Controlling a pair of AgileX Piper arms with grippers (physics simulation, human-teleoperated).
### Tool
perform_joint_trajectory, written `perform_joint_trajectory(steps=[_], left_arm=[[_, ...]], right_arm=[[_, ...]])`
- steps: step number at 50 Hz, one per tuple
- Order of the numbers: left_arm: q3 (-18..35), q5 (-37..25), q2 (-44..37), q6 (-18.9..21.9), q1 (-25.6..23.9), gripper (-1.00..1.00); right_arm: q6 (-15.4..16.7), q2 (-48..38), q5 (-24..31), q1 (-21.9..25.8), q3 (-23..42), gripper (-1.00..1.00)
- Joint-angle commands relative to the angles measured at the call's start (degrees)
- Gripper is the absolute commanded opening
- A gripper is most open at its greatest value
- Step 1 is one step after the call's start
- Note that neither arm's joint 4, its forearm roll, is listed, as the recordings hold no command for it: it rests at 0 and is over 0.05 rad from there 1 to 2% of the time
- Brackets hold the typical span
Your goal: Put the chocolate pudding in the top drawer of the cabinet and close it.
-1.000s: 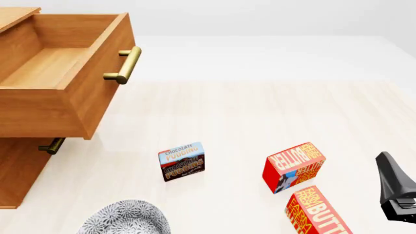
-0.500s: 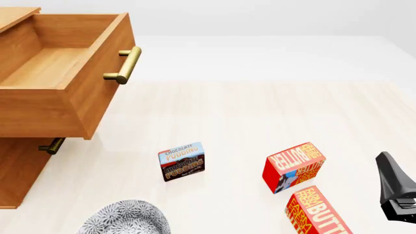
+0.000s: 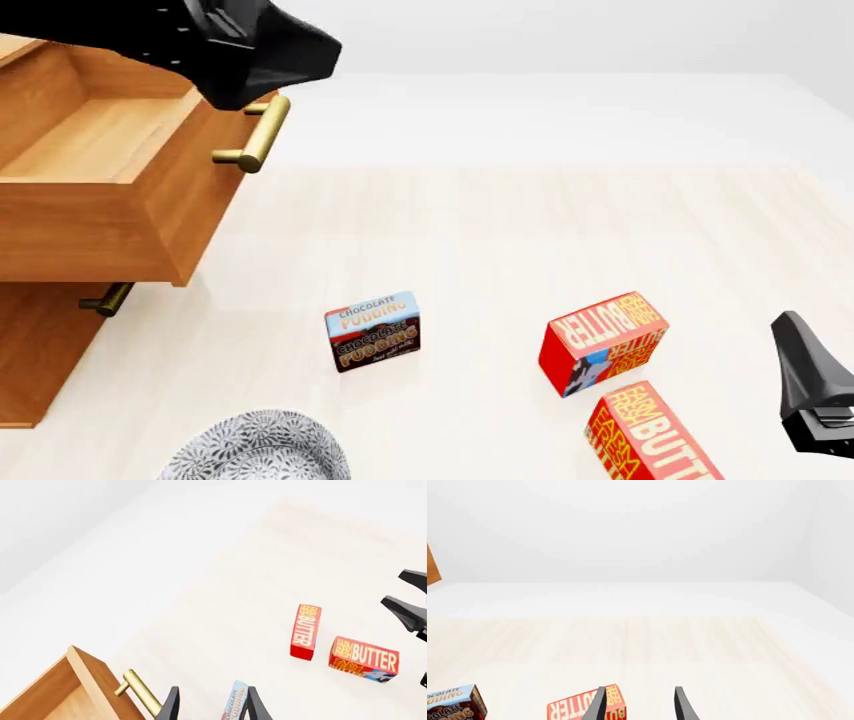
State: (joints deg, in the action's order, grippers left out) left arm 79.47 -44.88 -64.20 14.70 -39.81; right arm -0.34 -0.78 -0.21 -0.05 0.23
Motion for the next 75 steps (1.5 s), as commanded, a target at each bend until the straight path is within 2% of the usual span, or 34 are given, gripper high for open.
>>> perform_joint_trajectory(steps=[1, 19, 41, 67, 75], left_arm=[[-4.0, 2.4, -0.1, 1.2, -1.6, 1.0], [-11.0, 7.1, -0.4, 1.7, -3.0, 1.0], [-19.3, 13.3, -2.9, -0.3, -5.6, 1.0], [-22.6, 17.2, -6.5, -1.4, -6.6, 1.0], [-25.3, 19.3, -7.7, -1.8, -6.9, 1.0]], right_arm=[[0.0, 0.0, 0.0, 0.0, 0.0, 1.0], [0.0, 0.0, 0.0, 0.0, 0.0, 1.0], [0.0, 0.0, 0.0, 0.0, 0.0, 1.0], [0.0, 0.0, 0.0, 0.0, 0.0, 1.0], [0.0, 0.0, 0.0, 0.0, 0.0, 1.0]])
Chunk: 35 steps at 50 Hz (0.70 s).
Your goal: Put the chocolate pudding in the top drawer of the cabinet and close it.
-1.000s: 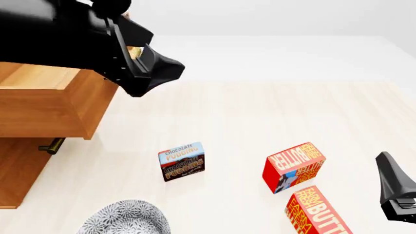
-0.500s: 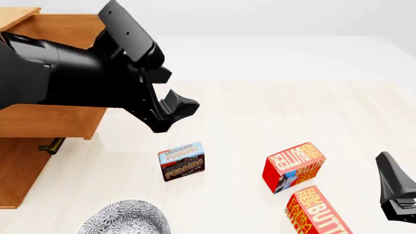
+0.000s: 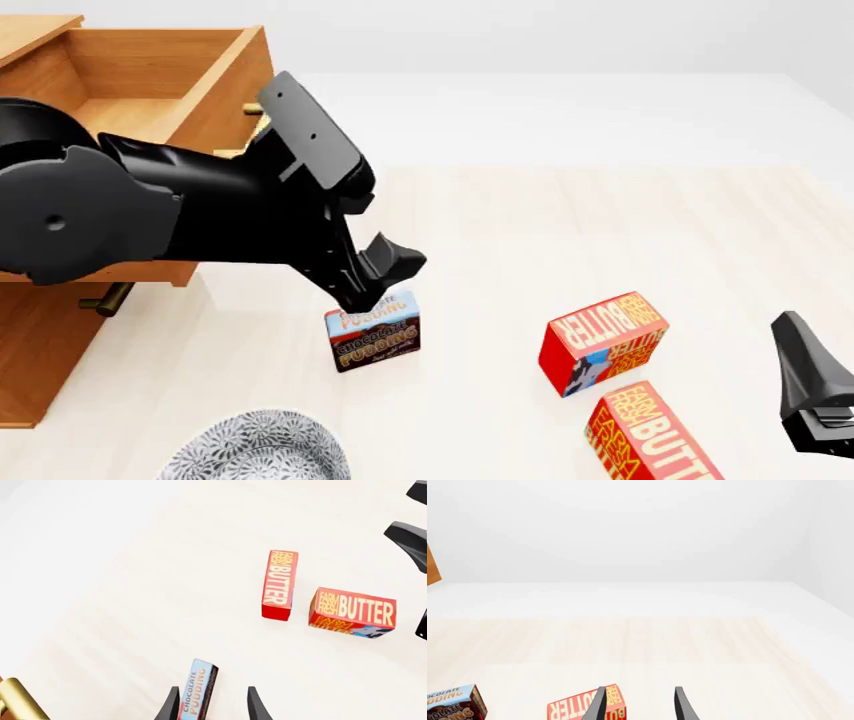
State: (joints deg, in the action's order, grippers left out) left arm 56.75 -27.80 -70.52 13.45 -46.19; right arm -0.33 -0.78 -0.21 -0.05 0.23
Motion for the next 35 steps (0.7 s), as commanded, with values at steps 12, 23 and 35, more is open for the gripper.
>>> perform_joint_trajectory(steps=[12, 23, 35], left_arm=[[-4.6, 4.1, -2.0, -1.9, 0.5, 1.0], [-5.7, 5.2, -2.2, -1.7, 1.8, 1.0], [-7.0, 6.9, -2.6, -0.6, 3.2, 1.0]], right_arm=[[0.0, 0.0, 0.0, 0.0, 0.0, 1.0], [0.0, 0.0, 0.0, 0.0, 0.0, 1.0], [0.0, 0.0, 0.0, 0.0, 0.0, 1.0]])
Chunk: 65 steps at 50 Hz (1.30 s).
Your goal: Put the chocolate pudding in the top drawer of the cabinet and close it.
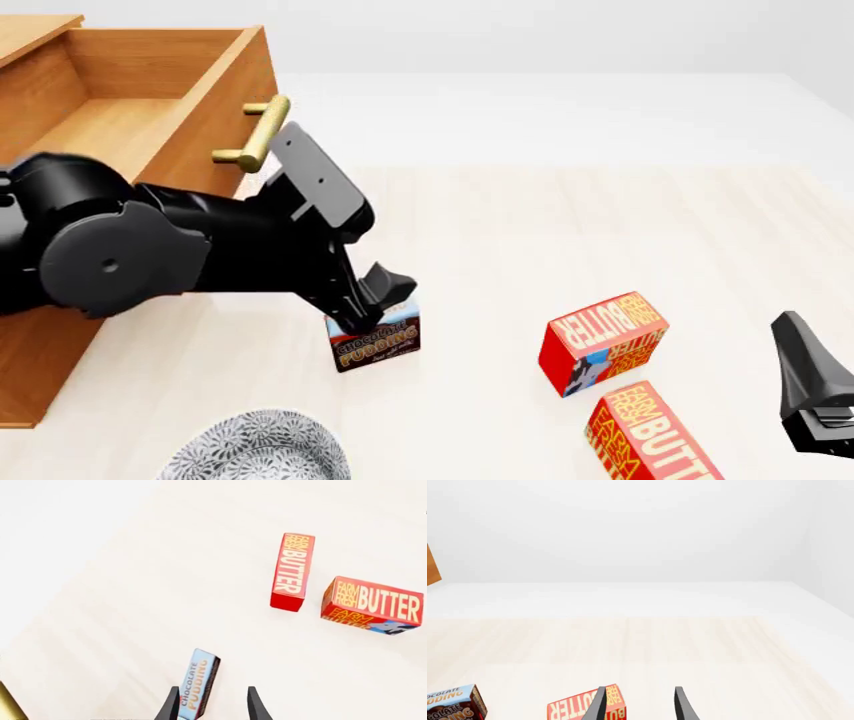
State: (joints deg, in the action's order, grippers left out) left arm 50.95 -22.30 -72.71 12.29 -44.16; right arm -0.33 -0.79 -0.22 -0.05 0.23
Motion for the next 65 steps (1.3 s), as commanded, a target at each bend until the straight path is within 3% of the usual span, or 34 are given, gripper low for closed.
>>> perform_joint_trajectory(steps=[1, 18, 24, 41, 65], left_arm=[[-1.3, 1.5, -0.4, 0.6, 1.2, 1.0], [-4.8, 6.6, -3.6, 3.7, 3.7, 1.0], [-4.3, 7.0, -4.2, 3.1, 2.3, 1.0], [-6.8, 10.7, -6.0, 6.3, 4.9, 1.0], [-8.5, 13.5, -7.8, 7.9, 6.4, 1.0]], right_arm=[[0.0, 0.0, 0.0, 0.0, 0.0, 1.0], [0.0, 0.0, 0.0, 0.0, 0.0, 1.0], [0.0, 0.0, 0.0, 0.0, 0.0, 1.0], [0.0, 0.0, 0.0, 0.0, 0.0, 1.0], [0.0, 0.0, 0.0, 0.0, 0.0, 1.0]])
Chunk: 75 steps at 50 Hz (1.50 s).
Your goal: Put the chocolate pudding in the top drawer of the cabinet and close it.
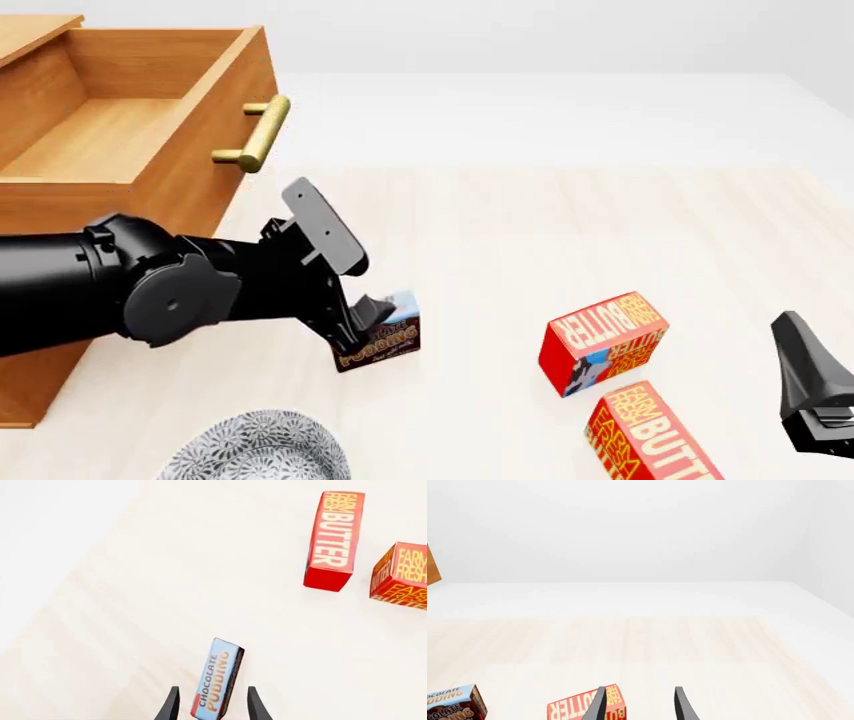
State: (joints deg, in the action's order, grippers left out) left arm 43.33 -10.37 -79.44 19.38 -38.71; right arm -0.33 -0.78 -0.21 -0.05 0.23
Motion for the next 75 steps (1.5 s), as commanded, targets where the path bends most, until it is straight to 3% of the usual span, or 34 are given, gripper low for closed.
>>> perform_joint_trajectory(steps=[1, 44, 75], left_arm=[[-0.8, 1.7, -1.4, 0.8, 1.0, 1.0], [-1.9, 7.8, -8.6, -0.2, 3.8, 1.0], [-2.4, 9.8, -11.6, -2.4, 0.9, 1.0]], right_arm=[[0.0, 0.0, 0.0, 0.0, 0.0, 1.0], [0.0, 0.0, 0.0, 0.0, 0.0, 1.0], [0.0, 0.0, 0.0, 0.0, 0.0, 1.0]])
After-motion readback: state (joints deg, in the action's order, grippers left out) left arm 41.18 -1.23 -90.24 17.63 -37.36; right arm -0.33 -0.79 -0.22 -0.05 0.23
